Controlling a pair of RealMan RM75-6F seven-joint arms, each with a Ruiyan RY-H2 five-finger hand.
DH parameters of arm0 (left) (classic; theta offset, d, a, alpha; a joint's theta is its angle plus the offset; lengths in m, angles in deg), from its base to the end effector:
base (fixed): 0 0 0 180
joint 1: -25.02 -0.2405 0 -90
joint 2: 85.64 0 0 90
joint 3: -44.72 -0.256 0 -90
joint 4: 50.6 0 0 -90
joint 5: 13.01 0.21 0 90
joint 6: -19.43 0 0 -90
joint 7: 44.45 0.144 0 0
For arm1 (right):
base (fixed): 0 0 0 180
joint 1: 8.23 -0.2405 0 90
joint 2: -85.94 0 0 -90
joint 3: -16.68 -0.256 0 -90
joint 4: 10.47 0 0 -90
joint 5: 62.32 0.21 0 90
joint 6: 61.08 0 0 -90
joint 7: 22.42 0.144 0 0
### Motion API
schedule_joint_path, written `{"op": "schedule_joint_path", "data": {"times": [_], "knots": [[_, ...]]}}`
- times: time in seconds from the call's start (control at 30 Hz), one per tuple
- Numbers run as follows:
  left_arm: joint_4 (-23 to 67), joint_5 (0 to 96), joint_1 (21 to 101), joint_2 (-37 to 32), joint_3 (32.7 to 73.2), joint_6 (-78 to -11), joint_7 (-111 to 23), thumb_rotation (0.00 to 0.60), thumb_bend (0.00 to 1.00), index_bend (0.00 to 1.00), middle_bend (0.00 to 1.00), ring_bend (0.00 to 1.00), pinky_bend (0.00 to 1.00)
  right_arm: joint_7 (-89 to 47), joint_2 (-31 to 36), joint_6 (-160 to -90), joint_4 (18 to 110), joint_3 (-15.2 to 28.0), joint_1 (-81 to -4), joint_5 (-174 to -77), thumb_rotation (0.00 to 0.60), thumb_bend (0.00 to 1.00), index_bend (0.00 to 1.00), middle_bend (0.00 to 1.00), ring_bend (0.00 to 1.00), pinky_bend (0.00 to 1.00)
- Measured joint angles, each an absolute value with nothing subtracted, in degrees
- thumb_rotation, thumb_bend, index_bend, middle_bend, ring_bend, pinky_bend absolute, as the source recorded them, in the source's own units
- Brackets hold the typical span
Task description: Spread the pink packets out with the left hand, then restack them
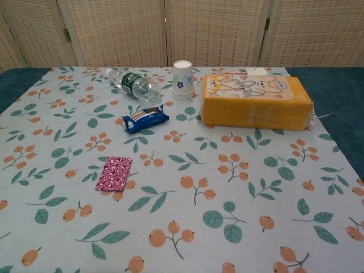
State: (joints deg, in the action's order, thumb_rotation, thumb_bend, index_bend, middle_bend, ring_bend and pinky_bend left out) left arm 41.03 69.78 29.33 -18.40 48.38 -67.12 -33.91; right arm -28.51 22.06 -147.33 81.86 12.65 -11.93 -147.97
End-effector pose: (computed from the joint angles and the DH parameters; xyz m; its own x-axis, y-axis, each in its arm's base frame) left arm -0.3154 0.1805 0.1509 0.5173 -0.0204 0.8556 0.8549 0.0580 -0.5155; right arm -0.3128 -0.1789 0.1664 0.4929 0.0291 0.8696 -0.8701 0.0168 0.4926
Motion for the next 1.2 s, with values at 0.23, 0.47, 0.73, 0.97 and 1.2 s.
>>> {"op": "schedule_joint_path", "data": {"times": [0.23,0.47,0.73,0.97,1.2], "knots": [[40.8,69.4,29.8,-18.3,48.4,-66.2,-33.8,0.6,0.21,0.17,0.13,0.04,0.0,-28.7,22.2,-146.8,82.1,12.6,-12.0,-147.5,0.6,0.48,0.0,0.07,0.02,0.0],[40.6,69.9,29.9,-18.3,48.4,-66.3,-34.2,0.6,0.21,0.18,0.13,0.04,0.0,-28.6,22.4,-147.2,82.4,12.5,-12.0,-147.9,0.6,0.48,0.0,0.07,0.02,0.0],[40.7,70.2,30.6,-18.6,48.5,-65.6,-34.0,0.6,0.21,0.19,0.13,0.05,0.0,-28.4,22.5,-147.2,82.5,12.6,-12.0,-148.0,0.6,0.48,0.0,0.07,0.02,0.0],[40.9,72.6,33.1,-19.4,48.2,-62.5,-35.1,0.6,0.21,0.2,0.13,0.06,0.0,-27.8,22.6,-148.0,82.3,12.5,-11.8,-148.6,0.6,0.48,0.0,0.07,0.02,0.0],[41.6,78.2,38.2,-21.0,47.9,-58.3,-36.4,0.6,0.21,0.28,0.13,0.06,0.0,-28.1,23.1,-148.5,82.8,12.4,-11.6,-148.9,0.6,0.48,0.0,0.07,0.02,0.0]]}}
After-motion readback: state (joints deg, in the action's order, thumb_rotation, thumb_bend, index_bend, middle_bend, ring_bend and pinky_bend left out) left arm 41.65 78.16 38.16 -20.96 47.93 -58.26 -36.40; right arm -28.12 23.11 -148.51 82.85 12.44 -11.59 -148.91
